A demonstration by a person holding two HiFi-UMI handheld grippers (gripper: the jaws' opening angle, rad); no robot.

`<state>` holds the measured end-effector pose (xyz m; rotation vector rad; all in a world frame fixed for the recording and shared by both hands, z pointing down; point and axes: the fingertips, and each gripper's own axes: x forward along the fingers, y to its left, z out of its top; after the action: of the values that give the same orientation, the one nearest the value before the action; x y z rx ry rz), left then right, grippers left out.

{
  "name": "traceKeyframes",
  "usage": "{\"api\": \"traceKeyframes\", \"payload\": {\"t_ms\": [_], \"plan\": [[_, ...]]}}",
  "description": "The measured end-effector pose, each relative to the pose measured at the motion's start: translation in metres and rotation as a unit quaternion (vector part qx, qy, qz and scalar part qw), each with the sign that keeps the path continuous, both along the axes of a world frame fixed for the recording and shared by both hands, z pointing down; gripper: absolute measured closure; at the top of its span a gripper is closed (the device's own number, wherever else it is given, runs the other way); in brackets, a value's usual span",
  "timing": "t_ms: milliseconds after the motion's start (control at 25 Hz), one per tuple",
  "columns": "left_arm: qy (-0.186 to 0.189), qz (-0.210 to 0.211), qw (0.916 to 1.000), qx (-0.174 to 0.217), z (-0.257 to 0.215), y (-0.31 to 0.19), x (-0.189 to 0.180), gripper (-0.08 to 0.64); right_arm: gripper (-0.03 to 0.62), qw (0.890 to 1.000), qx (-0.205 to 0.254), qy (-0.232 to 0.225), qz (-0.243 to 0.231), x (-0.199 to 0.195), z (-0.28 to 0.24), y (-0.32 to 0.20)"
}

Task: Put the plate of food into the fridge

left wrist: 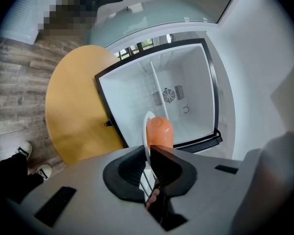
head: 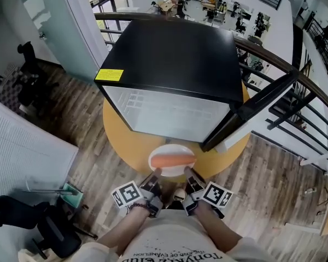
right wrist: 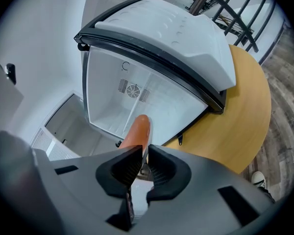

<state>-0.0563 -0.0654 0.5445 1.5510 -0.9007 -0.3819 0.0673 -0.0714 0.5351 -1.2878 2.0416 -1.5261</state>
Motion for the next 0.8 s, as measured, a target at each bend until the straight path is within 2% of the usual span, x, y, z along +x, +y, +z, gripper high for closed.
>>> {"api": "traceKeyframes", "payload": {"t_ms": [440,800], "plan": [[0.018,0.012,0.9996,-0.018,0.011,-0.031,-0.005,0.514,0.538,1.000,-0.005,0.002,0.020,-0.006,0.011,-0.027],[0.015,0.017,0.9996,-0.019,0.025,-0.067,-0.008,0.515,0.537,0.999,-0.009,0.001,0.050,-0.009,0.027,-0.058]]}}
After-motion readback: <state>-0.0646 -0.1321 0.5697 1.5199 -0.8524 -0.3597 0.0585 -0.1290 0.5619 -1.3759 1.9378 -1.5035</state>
